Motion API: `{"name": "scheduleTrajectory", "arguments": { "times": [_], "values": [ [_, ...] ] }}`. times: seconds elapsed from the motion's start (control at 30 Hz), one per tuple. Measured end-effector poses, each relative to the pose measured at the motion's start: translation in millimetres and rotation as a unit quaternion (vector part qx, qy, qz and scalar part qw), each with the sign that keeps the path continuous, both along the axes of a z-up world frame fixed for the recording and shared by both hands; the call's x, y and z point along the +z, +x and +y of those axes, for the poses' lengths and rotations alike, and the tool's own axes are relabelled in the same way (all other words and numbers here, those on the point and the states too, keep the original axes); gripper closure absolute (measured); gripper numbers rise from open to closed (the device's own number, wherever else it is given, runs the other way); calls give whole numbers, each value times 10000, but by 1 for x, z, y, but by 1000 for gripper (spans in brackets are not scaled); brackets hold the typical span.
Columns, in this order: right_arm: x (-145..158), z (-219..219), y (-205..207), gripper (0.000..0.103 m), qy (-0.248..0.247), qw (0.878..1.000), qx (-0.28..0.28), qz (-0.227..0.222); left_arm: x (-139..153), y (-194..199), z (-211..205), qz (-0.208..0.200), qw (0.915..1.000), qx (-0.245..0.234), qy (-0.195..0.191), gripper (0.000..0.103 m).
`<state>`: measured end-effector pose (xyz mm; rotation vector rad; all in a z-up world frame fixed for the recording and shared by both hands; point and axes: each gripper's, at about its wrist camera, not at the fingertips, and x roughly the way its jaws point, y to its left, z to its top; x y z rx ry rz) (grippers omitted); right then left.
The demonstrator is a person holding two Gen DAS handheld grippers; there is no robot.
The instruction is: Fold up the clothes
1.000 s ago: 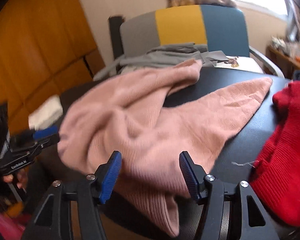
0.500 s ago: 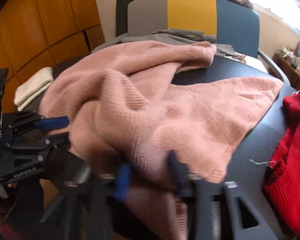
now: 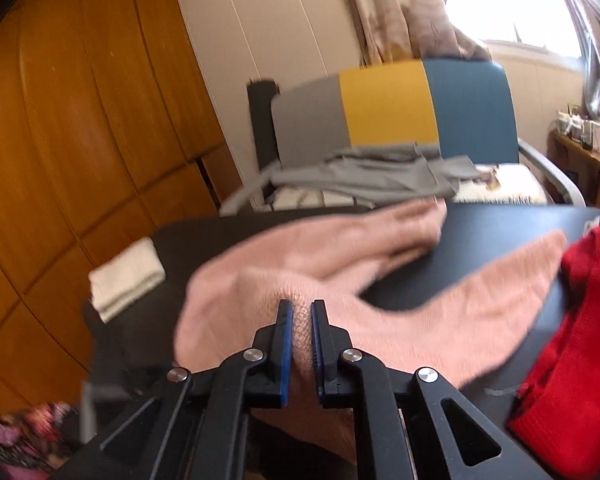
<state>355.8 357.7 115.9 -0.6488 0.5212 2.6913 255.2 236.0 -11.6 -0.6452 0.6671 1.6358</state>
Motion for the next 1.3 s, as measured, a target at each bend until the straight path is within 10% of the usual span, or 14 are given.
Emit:
{"name": "scheduleTrajectory", "arguments": {
  "times": [0.13, 0.27, 0.4, 0.47, 0.6, 0.7, 0.93, 1.3],
  "values": [
    [22, -3, -4, 103, 271, 9995, -76, 147, -9, 5, 19, 679, 9974, 97, -228, 65],
    [17, 3, -8, 97, 336, 9990, -229, -172, -6, -6, 33, 382, 9988, 226, -221, 76],
    [-15, 5, -3, 38, 123, 9980, -86, -622, 3, -27, 30, -334, 9981, 514, 87, 92],
    [-36, -2, -4, 34, 217, 9951, 95, -960, 4, -34, 26, -494, 9965, 630, 218, 93],
    [-85, -19, -29, 38, 1028, 9756, 161, -1936, 7, -33, 22, -418, 9960, 718, 341, 94],
    [-115, -14, -47, 91, 1079, 9646, 26, -2408, 17, -35, 14, -366, 9946, 802, 556, 95],
    [-68, 28, -20, 91, -1119, 9919, 328, -507, 67, -76, -17, -725, 9815, 1248, 1255, 95],
    [4, 37, 4, 91, -2619, 9382, 1605, 1596, 158, -103, -34, -407, 9713, 1037, 2101, 95]
  ]
}}
